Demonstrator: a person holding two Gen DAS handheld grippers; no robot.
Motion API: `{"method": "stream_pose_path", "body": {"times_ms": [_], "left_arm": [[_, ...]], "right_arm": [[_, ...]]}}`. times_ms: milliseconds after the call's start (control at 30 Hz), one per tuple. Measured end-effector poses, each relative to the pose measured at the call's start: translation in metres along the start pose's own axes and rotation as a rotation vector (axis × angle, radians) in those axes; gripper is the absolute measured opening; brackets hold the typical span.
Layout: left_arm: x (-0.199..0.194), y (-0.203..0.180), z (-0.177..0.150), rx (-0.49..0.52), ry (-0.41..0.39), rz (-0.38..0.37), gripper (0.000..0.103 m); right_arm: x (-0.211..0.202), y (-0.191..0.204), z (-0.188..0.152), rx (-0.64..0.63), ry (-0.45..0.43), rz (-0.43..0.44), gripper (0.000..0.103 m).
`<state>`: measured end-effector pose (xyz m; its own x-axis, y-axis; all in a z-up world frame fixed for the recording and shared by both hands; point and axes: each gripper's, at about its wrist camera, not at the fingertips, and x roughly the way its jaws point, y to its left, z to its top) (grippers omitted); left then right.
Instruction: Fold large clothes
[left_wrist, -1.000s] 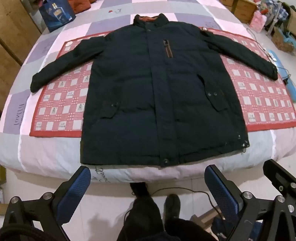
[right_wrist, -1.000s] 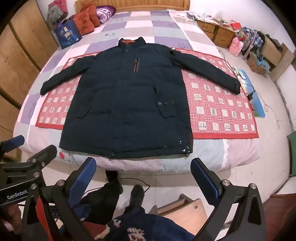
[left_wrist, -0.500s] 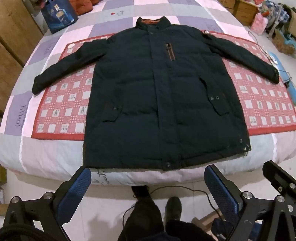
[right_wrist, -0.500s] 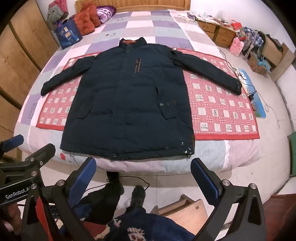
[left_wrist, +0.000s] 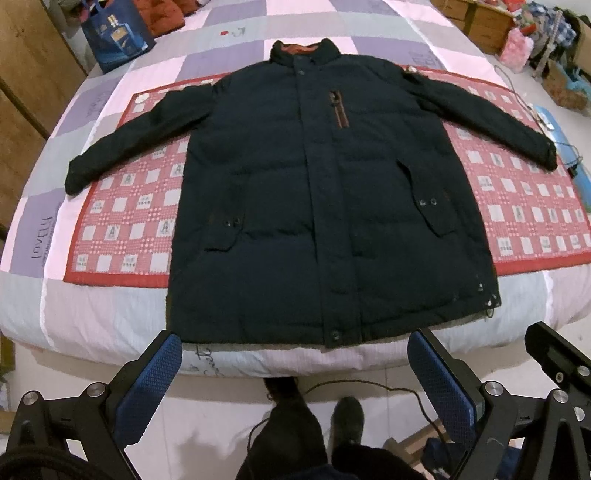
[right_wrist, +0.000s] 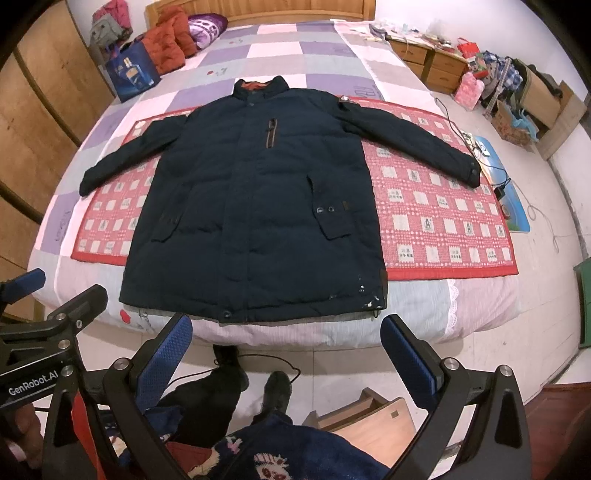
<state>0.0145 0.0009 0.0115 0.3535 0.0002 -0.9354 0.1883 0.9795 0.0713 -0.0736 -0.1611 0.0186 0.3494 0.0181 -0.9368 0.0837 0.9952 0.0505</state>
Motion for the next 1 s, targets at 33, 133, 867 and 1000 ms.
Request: {"method": "stream_pose_path", "body": {"times_ms": [33,133,867,1000], "left_arm": [[0.000,0.000,0.001,-0.001,-0.002,0.000,0.101],[0.000,0.001,0.001,-0.002,-0.005,0.000,0.101],[0.000,-0.001,0.000,-0.004,-0.008,0.001,0.101],[-0.001,-0.001,0.002,-0.001,-0.010,0.000,0.101]], "right_arm": [[0.000,0.000,0.000,0.000,0.000,0.000,0.103],[-0.001,-0.001,0.001,0.001,0.001,0.001,0.103],[0.001,-0.004,0.010,0.004,0.000,0.003,0.103],[0.001,-0.004,0.011,0.009,0.000,0.005,0.103]]}}
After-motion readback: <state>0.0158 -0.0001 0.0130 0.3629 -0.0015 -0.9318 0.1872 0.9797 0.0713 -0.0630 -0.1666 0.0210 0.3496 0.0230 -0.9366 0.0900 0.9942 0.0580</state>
